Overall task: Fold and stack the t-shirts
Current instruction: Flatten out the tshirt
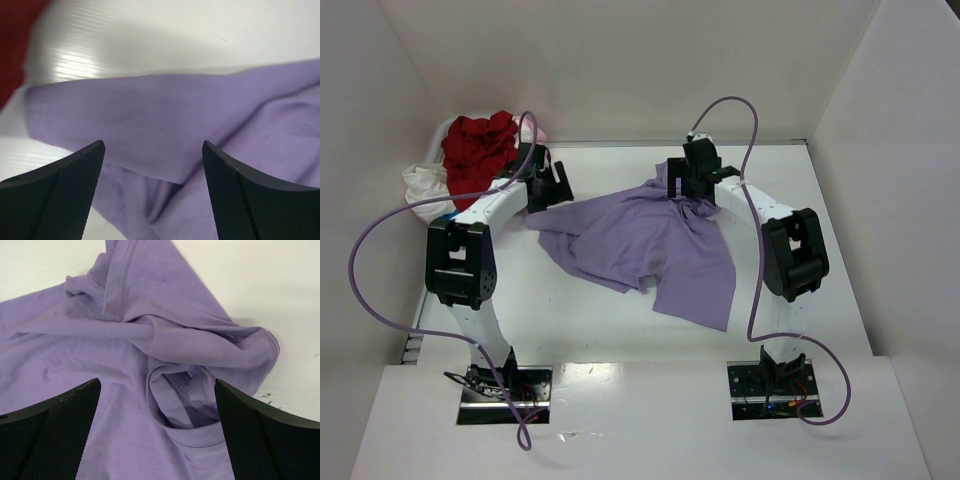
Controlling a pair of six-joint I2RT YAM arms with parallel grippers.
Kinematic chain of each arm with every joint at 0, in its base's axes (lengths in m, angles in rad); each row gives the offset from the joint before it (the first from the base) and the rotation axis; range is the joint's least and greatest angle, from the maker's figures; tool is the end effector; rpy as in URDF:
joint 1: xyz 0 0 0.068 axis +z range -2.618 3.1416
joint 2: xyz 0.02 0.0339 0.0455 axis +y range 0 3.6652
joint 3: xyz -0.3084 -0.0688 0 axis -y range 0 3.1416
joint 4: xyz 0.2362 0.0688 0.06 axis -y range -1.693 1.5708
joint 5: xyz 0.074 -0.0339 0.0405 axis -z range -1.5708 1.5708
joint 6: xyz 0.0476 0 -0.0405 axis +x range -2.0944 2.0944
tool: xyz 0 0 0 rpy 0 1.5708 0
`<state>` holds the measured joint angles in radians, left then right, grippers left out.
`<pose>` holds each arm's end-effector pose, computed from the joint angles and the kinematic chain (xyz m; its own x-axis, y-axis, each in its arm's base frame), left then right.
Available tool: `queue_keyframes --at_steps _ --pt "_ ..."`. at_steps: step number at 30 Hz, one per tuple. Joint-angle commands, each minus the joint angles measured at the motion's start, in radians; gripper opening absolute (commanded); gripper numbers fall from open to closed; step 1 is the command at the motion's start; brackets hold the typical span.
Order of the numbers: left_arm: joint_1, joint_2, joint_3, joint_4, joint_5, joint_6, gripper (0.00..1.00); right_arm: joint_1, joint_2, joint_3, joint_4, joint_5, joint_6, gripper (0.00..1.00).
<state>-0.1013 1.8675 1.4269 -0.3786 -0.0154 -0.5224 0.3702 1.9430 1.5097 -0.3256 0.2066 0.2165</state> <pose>0.4303 -0.0430 0.2731 -0.6751 -0.4328 -0.5973 -0.2841 0.8999 -0.3309 0.4316 0.1570 0.2731 -0.6728 -0.0356 -0.7390 -0.0725 0.9972 0.0180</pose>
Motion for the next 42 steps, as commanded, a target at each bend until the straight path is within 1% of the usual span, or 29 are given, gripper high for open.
queue_keyframes --at_steps 1,4,9,14,17,20,23,24,26,27,29,35,36,40,41,42 --pt "0.008 -0.024 0.018 -0.02 -0.147 0.019 0.87 -0.004 -0.062 -0.013 0.03 0.016 0.0 1.0" --pt "0.018 0.018 0.029 -0.045 -0.21 0.019 0.87 -0.004 -0.062 -0.013 0.03 0.025 -0.009 1.0" --pt "0.083 0.068 0.02 -0.025 -0.219 0.001 0.87 -0.004 -0.062 -0.013 0.039 0.025 -0.009 1.0" --pt "0.092 0.136 0.029 -0.025 -0.279 0.001 0.87 -0.004 -0.053 -0.013 0.039 0.016 -0.009 1.0" --pt "0.113 0.16 0.038 -0.025 -0.279 0.001 0.87 -0.004 -0.053 -0.013 0.039 0.016 -0.009 1.0" --pt "0.124 0.16 0.038 -0.002 -0.27 -0.008 0.83 -0.004 -0.053 -0.013 0.039 0.016 -0.009 1.0" --pt "0.124 0.17 0.038 0.009 -0.261 -0.008 0.81 -0.004 -0.044 -0.013 0.039 0.016 -0.009 1.0" --pt "0.124 0.183 0.038 0.009 -0.261 -0.008 0.78 -0.004 -0.044 -0.013 0.039 0.016 -0.009 1.0" --pt "0.124 0.194 0.047 0.009 -0.261 -0.008 0.76 -0.004 -0.044 -0.013 0.039 0.016 -0.009 1.0" --pt "0.124 0.203 0.047 0.009 -0.261 0.004 0.76 -0.004 -0.044 -0.013 0.039 0.016 -0.009 1.0" --pt "0.124 0.216 0.038 0.009 -0.288 0.016 0.74 -0.004 -0.044 -0.013 0.039 0.016 -0.009 1.0" --pt "0.106 0.216 0.02 0.009 -0.365 0.047 0.61 -0.004 -0.044 -0.013 0.039 0.025 -0.009 1.0" --pt "0.097 0.216 0.02 -0.002 -0.374 0.047 0.55 -0.004 -0.044 -0.013 0.039 0.025 -0.009 1.0" --pt "0.078 0.234 0.01 -0.011 -0.396 0.047 0.35 -0.004 -0.044 -0.013 0.039 0.016 -0.009 1.0" --pt "0.069 0.234 0.01 -0.011 -0.396 0.047 0.25 -0.004 -0.044 -0.013 0.039 0.016 -0.009 1.0" --pt "0.069 0.234 0.01 -0.011 -0.396 0.047 0.21 -0.004 -0.044 -0.013 0.039 0.016 -0.009 1.0"
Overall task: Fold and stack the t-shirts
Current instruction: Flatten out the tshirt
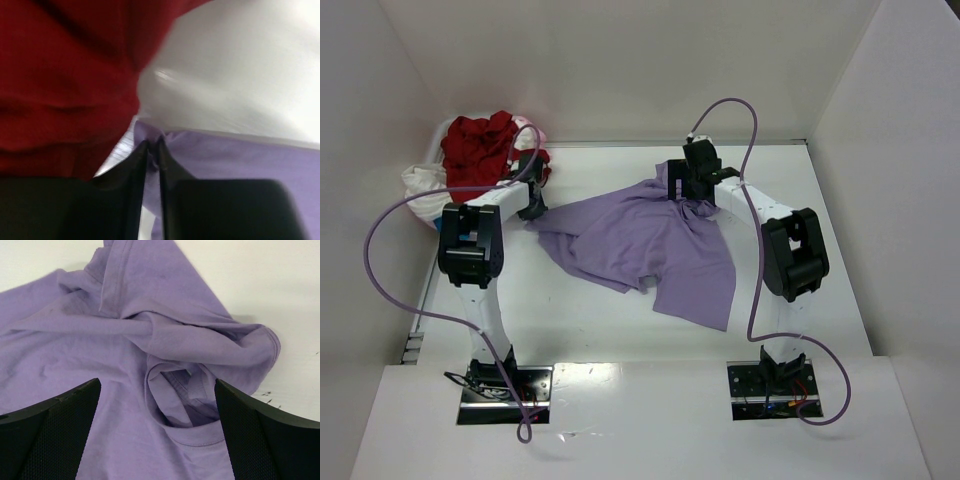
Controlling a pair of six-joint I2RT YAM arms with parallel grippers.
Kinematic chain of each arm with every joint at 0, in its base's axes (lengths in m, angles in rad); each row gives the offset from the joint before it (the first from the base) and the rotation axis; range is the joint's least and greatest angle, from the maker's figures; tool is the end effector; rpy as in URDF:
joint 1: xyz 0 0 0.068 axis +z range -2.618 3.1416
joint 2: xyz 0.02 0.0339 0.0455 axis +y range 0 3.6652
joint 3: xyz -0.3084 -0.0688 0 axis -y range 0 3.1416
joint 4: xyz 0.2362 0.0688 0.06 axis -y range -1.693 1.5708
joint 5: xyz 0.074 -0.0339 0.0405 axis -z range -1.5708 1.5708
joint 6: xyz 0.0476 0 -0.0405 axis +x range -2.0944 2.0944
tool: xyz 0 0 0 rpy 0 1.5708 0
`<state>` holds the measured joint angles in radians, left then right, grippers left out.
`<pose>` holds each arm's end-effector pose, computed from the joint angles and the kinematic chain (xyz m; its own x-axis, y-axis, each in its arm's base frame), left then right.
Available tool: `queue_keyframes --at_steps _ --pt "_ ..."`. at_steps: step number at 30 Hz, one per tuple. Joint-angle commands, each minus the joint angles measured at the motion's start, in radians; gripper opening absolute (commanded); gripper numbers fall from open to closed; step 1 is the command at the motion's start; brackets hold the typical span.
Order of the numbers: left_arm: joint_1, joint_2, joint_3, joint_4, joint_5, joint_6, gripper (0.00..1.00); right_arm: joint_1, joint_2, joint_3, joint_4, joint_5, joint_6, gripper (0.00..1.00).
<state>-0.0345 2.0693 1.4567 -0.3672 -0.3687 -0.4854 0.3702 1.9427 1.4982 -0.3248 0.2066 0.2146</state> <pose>0.4615 0.0012 0.1993 -0.6554 -0.4128 -0.6325 -0.5362 0.8440 0.0047 0.4303 0.1565 0.2695 -0.6798 -0.0402 -0.7323 -0.0736 0.9972 0.0136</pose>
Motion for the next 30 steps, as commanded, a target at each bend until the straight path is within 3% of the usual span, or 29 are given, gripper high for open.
queue_keyframes --at_steps 1,5,21,25,30 --pt "-0.008 0.032 -0.019 -0.022 -0.042 0.01 0.17 -0.004 -0.053 -0.001 0.038 0.016 -0.007 1.0" --pt "-0.03 0.023 -0.029 -0.033 -0.042 0.01 0.0 -0.004 -0.062 -0.019 0.038 0.025 -0.007 1.0" --pt "-0.22 -0.245 0.036 -0.173 -0.058 0.019 0.0 -0.013 -0.113 -0.059 0.056 0.036 0.011 1.0" --pt "-0.264 -0.349 0.036 -0.219 0.034 0.067 0.0 -0.031 -0.137 -0.069 0.056 0.027 0.022 1.0" --pt "-0.361 -0.368 -0.03 -0.305 0.174 0.065 0.0 -0.031 -0.156 -0.078 0.067 0.017 0.022 1.0"
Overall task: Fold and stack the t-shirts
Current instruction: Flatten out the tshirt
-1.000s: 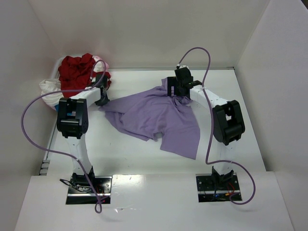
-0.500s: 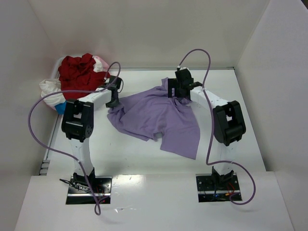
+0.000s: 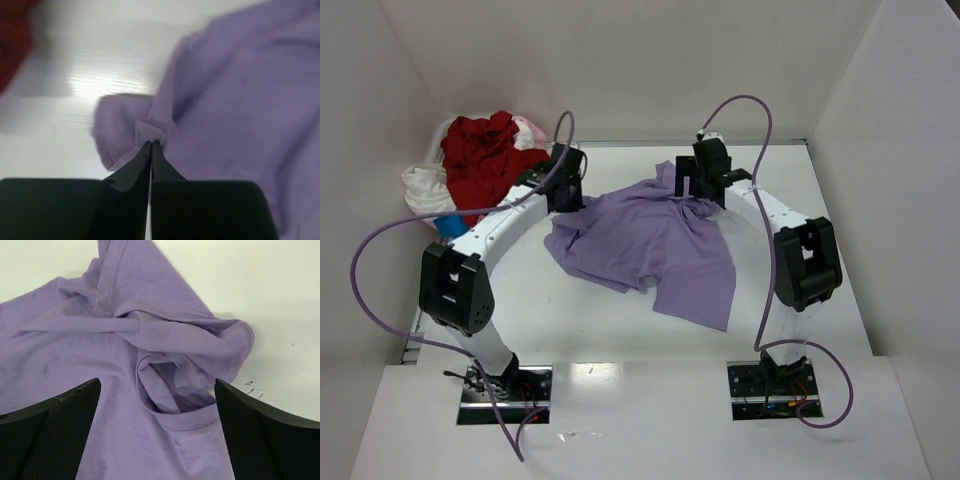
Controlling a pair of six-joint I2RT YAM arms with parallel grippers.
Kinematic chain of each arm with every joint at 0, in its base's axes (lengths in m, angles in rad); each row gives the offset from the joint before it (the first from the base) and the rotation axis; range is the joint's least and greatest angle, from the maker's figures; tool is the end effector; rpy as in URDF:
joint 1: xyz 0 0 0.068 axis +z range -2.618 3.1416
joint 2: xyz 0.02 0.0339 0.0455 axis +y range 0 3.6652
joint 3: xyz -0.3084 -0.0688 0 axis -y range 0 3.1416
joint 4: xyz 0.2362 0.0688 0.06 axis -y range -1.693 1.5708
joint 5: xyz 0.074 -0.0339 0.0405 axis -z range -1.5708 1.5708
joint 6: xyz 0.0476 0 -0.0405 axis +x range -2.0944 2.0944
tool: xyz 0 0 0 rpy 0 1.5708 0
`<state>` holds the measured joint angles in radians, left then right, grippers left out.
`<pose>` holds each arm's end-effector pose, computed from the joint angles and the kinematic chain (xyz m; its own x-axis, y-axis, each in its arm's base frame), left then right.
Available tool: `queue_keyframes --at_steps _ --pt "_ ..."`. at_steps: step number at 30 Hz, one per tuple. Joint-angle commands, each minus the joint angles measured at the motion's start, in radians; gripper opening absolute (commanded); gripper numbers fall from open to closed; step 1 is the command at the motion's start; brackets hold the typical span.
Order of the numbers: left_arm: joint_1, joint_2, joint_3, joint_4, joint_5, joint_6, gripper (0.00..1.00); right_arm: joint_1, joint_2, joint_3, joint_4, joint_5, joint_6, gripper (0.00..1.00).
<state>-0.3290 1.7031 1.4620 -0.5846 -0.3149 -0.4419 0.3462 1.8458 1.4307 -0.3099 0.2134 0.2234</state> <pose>0.3693 -0.1105 0.3334 -0.6752 -0.1992 -0.7103 -0.1994 0.9763 -0.0842 0.4119 0.1379 0.2900 -0.6487 -0.0038 -0.7610 -0.0398 0.9988 0.0289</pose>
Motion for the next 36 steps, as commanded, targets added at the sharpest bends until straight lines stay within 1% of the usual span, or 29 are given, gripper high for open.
queue_keyframes --at_steps 1,3,6,8,9,10,11,14,16,20,22,25,26,29,30,31,34,35,36 --pt "-0.086 -0.014 -0.06 -0.087 0.154 0.009 0.0 -0.007 -0.059 -0.01 0.052 0.011 0.013 1.0" --pt "-0.134 -0.023 -0.138 -0.078 0.183 -0.017 0.0 -0.007 -0.068 -0.019 0.052 0.001 0.013 1.0" --pt "-0.182 -0.033 -0.199 -0.078 0.247 -0.063 0.0 -0.007 -0.068 -0.03 0.052 0.001 0.013 1.0" --pt "-0.202 -0.054 -0.25 -0.087 0.273 -0.09 0.02 -0.007 -0.077 -0.039 0.052 0.001 0.013 1.0" --pt "-0.211 -0.077 -0.264 -0.087 0.287 -0.09 0.07 -0.007 -0.077 -0.039 0.052 0.001 0.013 1.0" --pt "-0.225 -0.089 -0.275 -0.087 0.287 -0.103 0.3 -0.007 -0.077 -0.039 0.052 0.001 0.013 1.0" --pt "-0.225 -0.1 -0.287 -0.096 0.287 -0.113 0.43 -0.007 -0.077 -0.039 0.052 0.001 0.013 1.0" --pt "-0.225 -0.12 -0.278 -0.096 0.241 -0.113 0.63 -0.007 -0.068 -0.03 0.052 -0.011 0.022 1.0" --pt "-0.225 -0.12 -0.262 -0.096 0.218 -0.113 0.66 -0.007 -0.068 -0.03 0.052 -0.02 0.031 1.0" --pt "-0.225 -0.063 -0.223 -0.087 0.194 -0.104 0.7 -0.007 -0.068 -0.03 0.052 -0.02 0.031 1.0" --pt "-0.225 -0.04 -0.223 -0.067 0.15 -0.104 0.7 -0.007 -0.068 -0.039 0.052 -0.011 0.031 1.0" --pt "-0.225 0.006 -0.223 -0.037 0.128 -0.104 0.7 -0.007 -0.077 -0.039 0.052 -0.011 0.031 1.0" --pt "-0.225 0.021 -0.21 -0.037 0.128 -0.104 0.69 -0.007 -0.077 -0.039 0.052 -0.011 0.031 1.0" --pt "-0.225 0.07 -0.21 -0.012 0.174 -0.095 0.6 -0.007 -0.077 -0.039 0.052 -0.011 0.022 1.0" --pt "-0.225 0.081 -0.21 -0.012 0.186 -0.095 0.57 -0.007 -0.077 -0.039 0.052 0.001 0.022 1.0" --pt "-0.235 0.081 -0.21 -0.012 0.186 -0.084 0.48 -0.007 -0.077 -0.039 0.052 0.001 0.022 1.0" --pt "-0.246 0.07 -0.232 -0.012 0.221 -0.075 0.32 -0.016 -0.077 -0.049 0.052 0.001 0.022 1.0" --pt "-0.246 0.055 -0.232 -0.012 0.23 -0.075 0.22 -0.016 -0.077 -0.049 0.052 0.001 0.022 1.0" --pt "-0.246 0.041 -0.247 -0.021 0.252 -0.075 0.2 -0.016 -0.077 -0.049 0.061 0.001 0.022 1.0"
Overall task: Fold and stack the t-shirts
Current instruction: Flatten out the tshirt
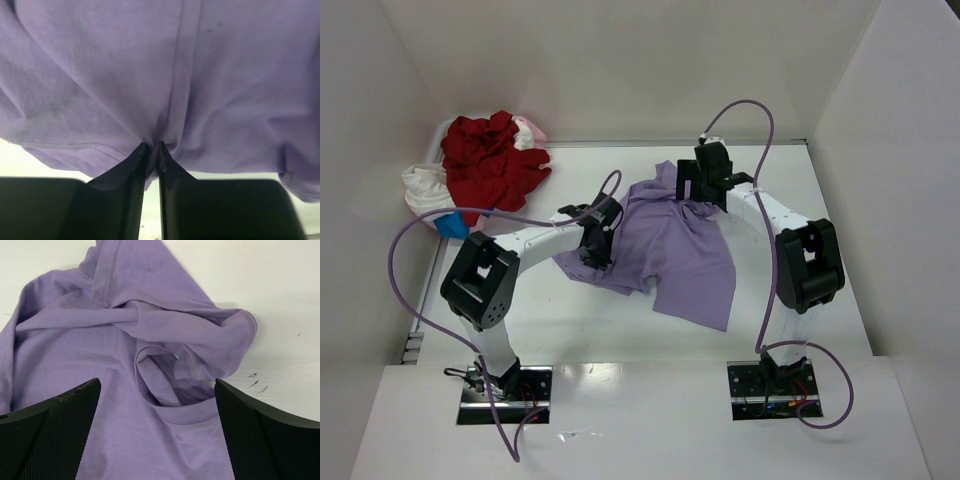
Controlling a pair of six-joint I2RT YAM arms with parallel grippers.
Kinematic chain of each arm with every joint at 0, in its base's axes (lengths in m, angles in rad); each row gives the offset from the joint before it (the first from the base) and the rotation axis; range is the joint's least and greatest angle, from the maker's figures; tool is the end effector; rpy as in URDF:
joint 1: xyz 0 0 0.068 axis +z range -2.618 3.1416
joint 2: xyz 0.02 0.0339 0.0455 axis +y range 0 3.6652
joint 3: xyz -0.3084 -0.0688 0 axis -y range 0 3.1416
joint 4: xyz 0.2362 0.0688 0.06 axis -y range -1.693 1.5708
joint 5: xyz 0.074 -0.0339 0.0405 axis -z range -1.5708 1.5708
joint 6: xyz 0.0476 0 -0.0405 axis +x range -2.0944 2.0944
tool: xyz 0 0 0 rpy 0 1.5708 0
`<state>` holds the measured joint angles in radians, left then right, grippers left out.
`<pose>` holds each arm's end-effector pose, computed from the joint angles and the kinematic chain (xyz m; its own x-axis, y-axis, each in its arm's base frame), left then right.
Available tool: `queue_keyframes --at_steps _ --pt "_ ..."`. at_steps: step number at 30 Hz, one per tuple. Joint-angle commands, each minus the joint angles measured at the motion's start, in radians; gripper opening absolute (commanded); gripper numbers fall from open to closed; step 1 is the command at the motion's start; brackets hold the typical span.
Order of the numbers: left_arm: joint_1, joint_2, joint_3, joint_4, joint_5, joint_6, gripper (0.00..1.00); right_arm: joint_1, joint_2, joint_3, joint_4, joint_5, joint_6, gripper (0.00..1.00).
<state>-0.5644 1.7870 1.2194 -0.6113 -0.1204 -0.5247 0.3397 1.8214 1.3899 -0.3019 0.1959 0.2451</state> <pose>0.3105 -0.1898 0.2263 -0.9224 -0.0046 -0.3862 0.0349 0.9948 -0.0953 0.4045 0.1331 0.2872 -0.6585 0.0197 -0.7523 -0.0316 0.9980 0.0539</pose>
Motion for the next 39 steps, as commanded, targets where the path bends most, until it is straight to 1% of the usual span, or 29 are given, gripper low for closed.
queue_keyframes --at_steps 1,5,6,7,8,9,12,13,15,18,19,20,21,24,28,32,33,35,39 --pt "-0.021 -0.043 -0.018 0.005 0.067 0.008 0.2 -0.01 -0.053 -0.008 0.053 0.019 0.0 1.0" --pt "-0.034 -0.055 -0.047 -0.005 0.088 0.008 0.2 -0.01 -0.043 -0.008 0.053 0.019 0.0 1.0" --pt "-0.043 -0.055 -0.047 -0.016 0.097 0.008 0.23 -0.01 -0.043 -0.008 0.053 0.019 0.0 1.0" --pt "-0.043 -0.055 -0.058 -0.016 0.109 0.017 0.27 -0.01 -0.043 -0.008 0.053 0.019 0.0 1.0" --pt "-0.054 -0.055 -0.058 -0.016 0.11 0.017 0.38 -0.01 -0.043 -0.017 0.053 0.019 0.0 1.0" --pt "-0.064 -0.055 -0.058 -0.025 0.11 0.017 0.44 -0.01 -0.043 -0.017 0.053 0.019 0.0 1.0" --pt "-0.077 -0.066 -0.058 -0.036 0.11 0.017 0.59 -0.01 -0.053 -0.017 0.053 0.019 0.0 1.0" --pt "-0.086 -0.066 -0.058 -0.036 0.11 0.017 0.6 -0.01 -0.053 -0.017 0.053 0.01 0.0 1.0" --pt "-0.086 -0.09 -0.049 -0.045 0.11 0.017 0.6 -0.01 -0.053 -0.026 0.053 0.01 0.0 1.0" --pt "-0.086 -0.09 -0.049 -0.045 0.11 0.017 0.53 -0.01 -0.053 -0.026 0.053 0.01 0.01 1.0" --pt "-0.086 -0.09 -0.049 -0.045 0.11 0.017 0.53 -0.01 -0.053 -0.026 0.053 0.01 0.01 1.0" --pt "-0.086 -0.09 -0.049 -0.045 0.11 0.017 0.49 -0.01 -0.053 -0.026 0.053 0.01 0.01 1.0" --pt "-0.086 -0.081 -0.049 -0.045 0.11 0.017 0.49 -0.01 -0.053 -0.026 0.053 0.01 0.01 1.0" --pt "-0.095 -0.072 -0.049 -0.045 0.09 0.017 0.45 -0.01 -0.062 -0.026 0.053 0.01 0.01 1.0" --pt "-0.095 -0.061 -0.049 -0.045 0.044 0.017 0.45 -0.01 -0.062 -0.026 0.053 0.01 0.01 1.0" --pt "-0.095 -0.052 -0.058 -0.045 0.01 -0.018 0.45 -0.01 -0.062 -0.026 0.053 0.01 0.01 1.0" --pt "-0.095 -0.052 -0.058 -0.035 0.01 -0.018 0.45 -0.01 -0.062 -0.026 0.053 0.01 0.01 1.0" --pt "-0.095 -0.052 -0.067 -0.012 0.056 -0.018 0.45 -0.01 -0.062 -0.026 0.053 0.01 0.01 1.0" --pt "-0.095 -0.052 -0.077 0.008 0.09 -0.018 0.48 -0.01 -0.062 -0.026 0.053 0.01 0.01 1.0"
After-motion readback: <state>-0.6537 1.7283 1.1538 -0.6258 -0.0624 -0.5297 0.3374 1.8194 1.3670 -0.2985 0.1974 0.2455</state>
